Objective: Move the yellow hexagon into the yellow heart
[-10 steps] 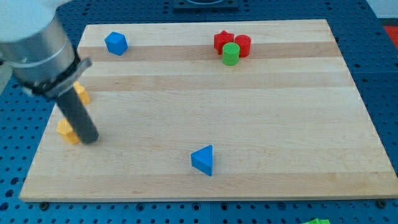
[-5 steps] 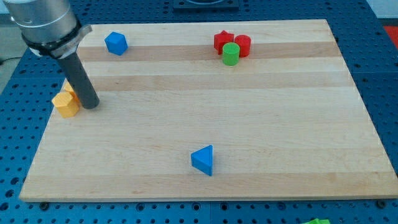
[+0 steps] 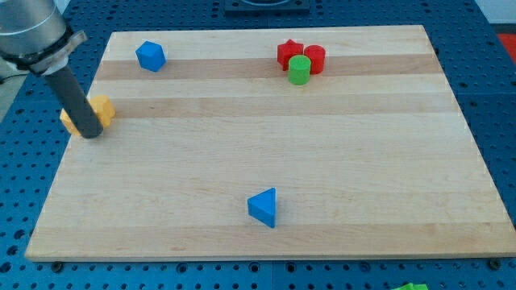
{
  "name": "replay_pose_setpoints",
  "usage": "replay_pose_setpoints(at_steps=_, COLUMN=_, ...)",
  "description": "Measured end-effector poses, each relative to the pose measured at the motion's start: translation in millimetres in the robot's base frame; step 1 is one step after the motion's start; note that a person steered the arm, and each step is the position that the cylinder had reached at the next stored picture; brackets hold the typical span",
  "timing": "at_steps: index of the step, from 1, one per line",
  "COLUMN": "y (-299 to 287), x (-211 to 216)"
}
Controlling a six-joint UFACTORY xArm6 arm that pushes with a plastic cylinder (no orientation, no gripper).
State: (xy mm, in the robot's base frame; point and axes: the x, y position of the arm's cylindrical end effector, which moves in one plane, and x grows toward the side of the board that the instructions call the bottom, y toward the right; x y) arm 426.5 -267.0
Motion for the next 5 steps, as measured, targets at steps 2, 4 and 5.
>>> replay_pose_setpoints(at_steps=2, y=-5, x=40)
replay_pose_setpoints(at_steps=4, y=-37, x=36)
replay_pose_setpoints(at_steps=5, y=-31, x=-9)
